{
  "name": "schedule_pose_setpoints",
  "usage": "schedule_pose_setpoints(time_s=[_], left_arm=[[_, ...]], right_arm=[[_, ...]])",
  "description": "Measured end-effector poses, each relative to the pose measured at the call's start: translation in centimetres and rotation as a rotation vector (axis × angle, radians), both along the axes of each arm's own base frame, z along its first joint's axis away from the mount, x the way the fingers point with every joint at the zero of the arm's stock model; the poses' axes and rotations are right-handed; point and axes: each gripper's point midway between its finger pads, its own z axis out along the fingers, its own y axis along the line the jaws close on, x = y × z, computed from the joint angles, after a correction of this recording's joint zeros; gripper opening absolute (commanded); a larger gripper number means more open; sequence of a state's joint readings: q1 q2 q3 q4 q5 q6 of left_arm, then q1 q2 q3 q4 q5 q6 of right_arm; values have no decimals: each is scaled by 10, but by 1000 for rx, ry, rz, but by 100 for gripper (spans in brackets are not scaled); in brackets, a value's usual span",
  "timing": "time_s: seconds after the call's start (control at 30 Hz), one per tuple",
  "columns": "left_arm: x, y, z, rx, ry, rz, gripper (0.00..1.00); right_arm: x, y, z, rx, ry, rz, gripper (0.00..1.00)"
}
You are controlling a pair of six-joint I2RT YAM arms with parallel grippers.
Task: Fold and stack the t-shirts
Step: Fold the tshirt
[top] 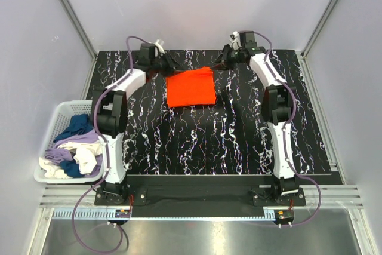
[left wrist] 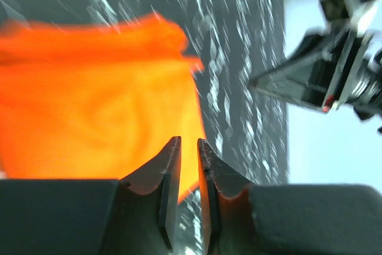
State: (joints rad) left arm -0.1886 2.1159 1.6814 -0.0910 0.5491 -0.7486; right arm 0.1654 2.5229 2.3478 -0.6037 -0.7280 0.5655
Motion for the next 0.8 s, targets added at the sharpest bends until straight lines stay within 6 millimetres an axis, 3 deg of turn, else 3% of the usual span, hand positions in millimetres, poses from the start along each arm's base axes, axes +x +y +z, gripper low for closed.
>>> schedule_pose_setpoints(time_s=[0.1, 0.17, 0.3, 0.5, 0.6, 0.7, 0.8], left_arm=[[-24, -24, -27, -25, 91, -55, 14], [-32, -29, -49, -21, 158, -65, 11], [-43, -14, -86, 39, 292, -19, 14], [-70, 13, -131, 150, 433, 48, 15], [-75, 15, -134, 161, 445, 42, 15], [-83, 15, -136, 181, 449, 32, 14], [-103, 14, -137, 196, 461, 13, 14]], right_arm=[[-19, 28, 3, 37, 22, 64, 14], [-32, 43, -9, 46, 60, 99, 11], [-43, 52, -36, 55, 131, 123, 7], [-58, 40, -85, 36, 247, 101, 4], [-72, 35, -109, 21, 306, 99, 4], [-88, 34, -111, 49, 323, 122, 3], [-110, 31, -112, 41, 345, 130, 2]])
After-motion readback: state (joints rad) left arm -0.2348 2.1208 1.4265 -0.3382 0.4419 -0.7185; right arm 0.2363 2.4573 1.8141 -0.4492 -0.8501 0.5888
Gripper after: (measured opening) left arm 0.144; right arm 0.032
